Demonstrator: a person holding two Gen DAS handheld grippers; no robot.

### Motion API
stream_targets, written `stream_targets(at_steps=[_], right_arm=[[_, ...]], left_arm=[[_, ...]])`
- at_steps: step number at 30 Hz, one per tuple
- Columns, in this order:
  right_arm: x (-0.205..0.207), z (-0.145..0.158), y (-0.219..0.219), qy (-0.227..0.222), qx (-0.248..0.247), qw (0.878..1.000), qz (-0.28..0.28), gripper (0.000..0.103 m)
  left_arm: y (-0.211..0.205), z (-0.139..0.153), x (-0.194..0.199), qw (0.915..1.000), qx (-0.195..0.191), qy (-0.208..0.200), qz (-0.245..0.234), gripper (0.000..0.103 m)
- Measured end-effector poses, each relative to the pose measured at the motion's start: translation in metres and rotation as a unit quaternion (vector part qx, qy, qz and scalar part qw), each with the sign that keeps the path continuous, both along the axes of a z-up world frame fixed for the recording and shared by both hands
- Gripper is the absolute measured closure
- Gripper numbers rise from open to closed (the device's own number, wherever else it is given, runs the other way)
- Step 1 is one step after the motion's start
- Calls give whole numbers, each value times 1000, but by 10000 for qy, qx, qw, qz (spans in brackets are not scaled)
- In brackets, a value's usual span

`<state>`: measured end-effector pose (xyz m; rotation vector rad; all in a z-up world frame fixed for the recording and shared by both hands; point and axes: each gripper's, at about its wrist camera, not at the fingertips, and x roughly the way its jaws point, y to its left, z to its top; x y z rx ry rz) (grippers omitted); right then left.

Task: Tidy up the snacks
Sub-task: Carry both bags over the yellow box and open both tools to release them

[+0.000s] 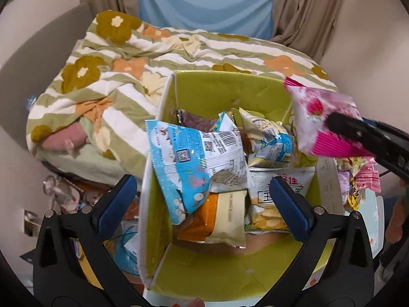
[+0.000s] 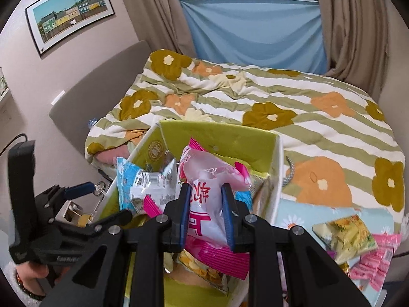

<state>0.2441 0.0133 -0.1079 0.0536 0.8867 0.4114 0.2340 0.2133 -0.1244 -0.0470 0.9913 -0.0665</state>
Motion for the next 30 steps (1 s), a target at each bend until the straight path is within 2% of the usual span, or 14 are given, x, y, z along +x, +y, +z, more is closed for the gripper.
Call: stream_targets(at_steps=[7, 9, 10, 11, 12, 17, 21, 27, 30], right_arm=[[29, -24, 19, 272, 65, 9995, 167, 81], [35, -32, 21, 367, 191, 9990, 172, 74], [36, -36, 20, 377, 216, 9990, 122, 54], [36, -37, 20, 346, 209, 9992, 79, 16], [34, -37, 20, 278, 214, 9994, 50, 0], [26, -36, 15, 184, 196, 9995, 151, 0], [18, -26, 14, 95, 163, 9997, 167, 0], [-3, 7, 3, -48, 47, 9999, 101, 0], [-21, 28, -11, -272, -59, 9996, -46, 0]], left_arm=[[7, -4, 2, 9996, 202, 3, 176, 0], [8, -8, 3, 9996, 202, 51, 213, 0], [8, -10, 3, 9995, 204, 81, 218, 0], [8, -12, 3, 9995, 211, 107, 220, 0], [8, -14, 2, 9994, 223, 130, 222, 0], [7, -16, 0, 9994, 228, 157, 216, 0], [4, -4, -3, 9994, 281, 30, 213, 0], [-6, 28, -12, 9990, 307, -295, 133, 0], [-14, 40, -14, 9988, 264, -416, 10, 0]])
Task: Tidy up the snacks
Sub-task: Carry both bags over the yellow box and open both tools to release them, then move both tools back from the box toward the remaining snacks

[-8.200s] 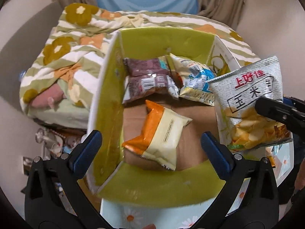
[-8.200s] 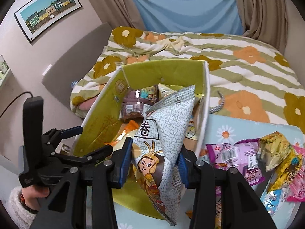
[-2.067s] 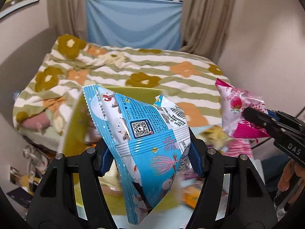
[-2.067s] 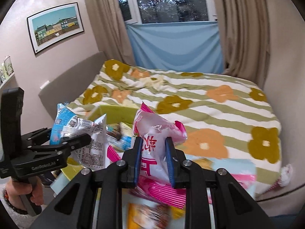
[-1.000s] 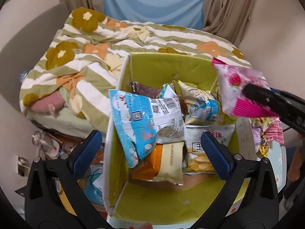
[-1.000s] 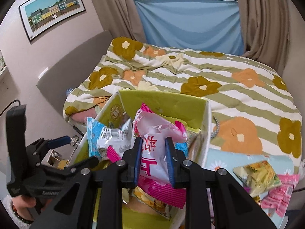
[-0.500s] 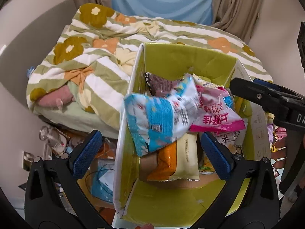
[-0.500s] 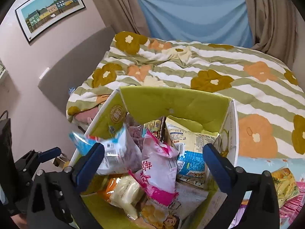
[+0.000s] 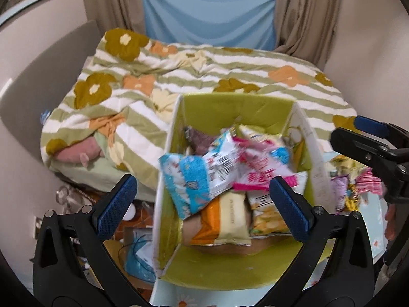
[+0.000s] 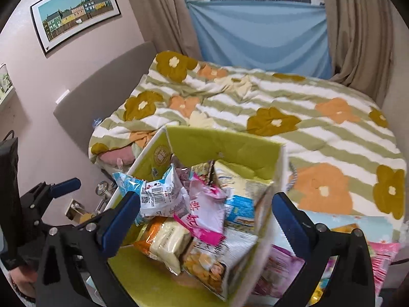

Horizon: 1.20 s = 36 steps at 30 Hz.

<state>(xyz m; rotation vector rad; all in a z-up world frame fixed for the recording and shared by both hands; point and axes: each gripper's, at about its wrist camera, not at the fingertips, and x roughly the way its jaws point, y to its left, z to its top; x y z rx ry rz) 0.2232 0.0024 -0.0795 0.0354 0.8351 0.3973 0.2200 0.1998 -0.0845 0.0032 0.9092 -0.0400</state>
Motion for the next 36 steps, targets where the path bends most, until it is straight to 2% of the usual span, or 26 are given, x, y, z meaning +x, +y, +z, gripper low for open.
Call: stream_targets(at_steps=[5, 9, 15, 21, 26, 30, 33, 36], right_arm=[[-33, 28, -36, -352, -409, 9970, -546, 0], [-50, 37, -73, -374, -530, 9940, -884, 0], [-83, 36, -132, -473, -537, 9905, -1173, 0], [-116, 22, -189, -354, -471, 9929, -1034, 0], [-138, 1, -229, -151, -573, 9948, -832, 0], [-147, -26, -258, 123, -491, 9963, -689, 0], [-154, -50, -273, 344, -458, 9972, -478, 0], [-161, -74, -278, 563, -486, 9970, -229, 0]], left_arm=[[-29, 14, -5, 9992, -209, -120, -333, 0], [-56, 20, -13, 9977, -351, -182, -553, 0], [-114, 25, -32, 9958, -140, -276, -864, 0], [-180, 19, -60, 9922, -72, -257, -1216, 0], [-238, -9, -87, 9848, 392, -57, -1692, 0], [-268, -36, -104, 9772, 775, 118, -1975, 0], [-287, -62, -114, 9674, 1101, 359, -2252, 0], [-301, -87, -122, 9535, 1594, 497, -2509, 0]])
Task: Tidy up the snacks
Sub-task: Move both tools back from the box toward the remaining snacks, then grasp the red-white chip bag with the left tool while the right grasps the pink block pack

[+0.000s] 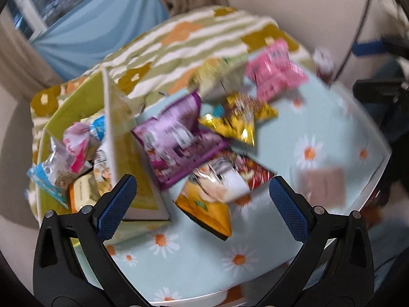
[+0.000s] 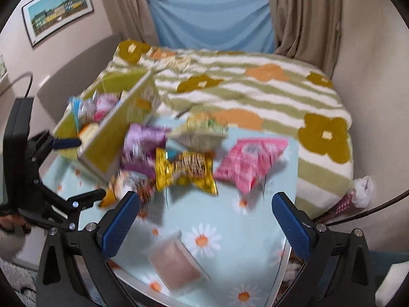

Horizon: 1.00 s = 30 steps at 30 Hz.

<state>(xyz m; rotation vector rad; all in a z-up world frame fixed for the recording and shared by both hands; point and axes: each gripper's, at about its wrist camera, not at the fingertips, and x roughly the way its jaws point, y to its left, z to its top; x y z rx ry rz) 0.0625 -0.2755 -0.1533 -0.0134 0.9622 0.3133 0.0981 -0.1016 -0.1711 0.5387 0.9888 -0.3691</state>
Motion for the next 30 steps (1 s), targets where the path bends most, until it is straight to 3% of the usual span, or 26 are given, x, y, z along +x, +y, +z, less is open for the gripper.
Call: stream_targets(at_steps=[4, 10, 18, 22, 24, 30], right_arm=[[-10, -32, -4, 290, 90, 9991, 299, 0], [-21, -68, 2, 616, 210, 9958, 649, 0], [-36, -93, 29, 765, 146, 9917, 1022, 0], [-39, -104, 39, 782, -17, 9902, 1155, 0], [-39, -110, 43, 786, -86, 9895, 1210, 0], [-39, -125, 54, 804, -322, 9860, 1425, 1]], left_arm=[[-12, -30, 3, 9982, 563, 107, -171, 0], [-22, -61, 13, 9948, 937, 203, -339, 0], [-25, -92, 24, 9927, 1036, 510, -341, 17], [-20, -100, 28, 9930, 1019, 531, -285, 20], [-18, -102, 28, 9934, 975, 515, -313, 29], [-17, -103, 20, 9929, 1062, 402, -357, 41]])
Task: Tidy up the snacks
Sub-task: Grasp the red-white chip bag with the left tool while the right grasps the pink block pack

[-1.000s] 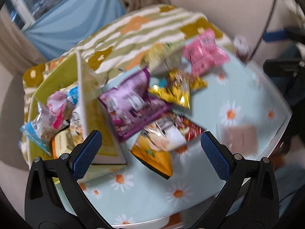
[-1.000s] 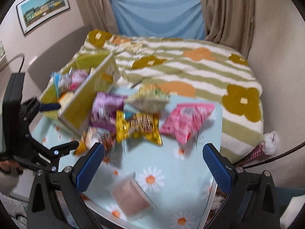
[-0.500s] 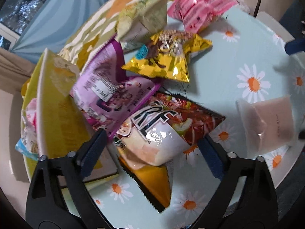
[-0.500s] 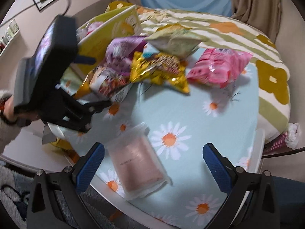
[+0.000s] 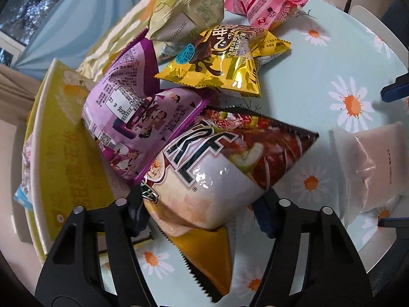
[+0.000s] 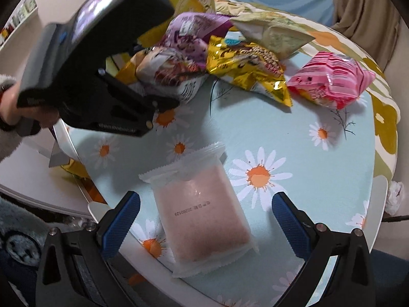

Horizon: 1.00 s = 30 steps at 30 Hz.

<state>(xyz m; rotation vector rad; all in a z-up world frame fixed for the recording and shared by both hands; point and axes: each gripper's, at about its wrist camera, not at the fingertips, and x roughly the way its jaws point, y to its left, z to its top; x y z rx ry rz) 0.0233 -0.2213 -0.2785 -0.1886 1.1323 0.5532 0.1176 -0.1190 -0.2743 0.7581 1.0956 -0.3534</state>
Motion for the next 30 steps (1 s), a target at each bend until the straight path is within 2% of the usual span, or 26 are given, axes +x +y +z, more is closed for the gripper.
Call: stream_targets(at_steps=[6, 16, 22, 24, 25, 30], right_arm=[[-1, -10, 6, -9, -178, 9996, 199, 7], [-2, -20, 12, 22, -365, 9986, 381, 18], [-11, -31, 28, -122, -612, 9962, 601, 27], [-13, -31, 32, -211, -690, 9952, 666, 34], [-12, -30, 33, -278, -734, 9945, 696, 42], [-12, -27, 36, -314, -754, 9944, 678, 44]], left_arm=[[1, 5, -11, 10000, -8, 11, 45, 48], [-5, 9, -38, 9999, -11, 47, 106, 48], [-6, 13, -51, 9998, -4, 42, 171, 48], [-6, 15, -55, 9998, -17, 42, 198, 48], [-6, 16, -57, 9998, -25, 27, 218, 48], [-4, 22, -63, 9995, -53, -39, 308, 48]])
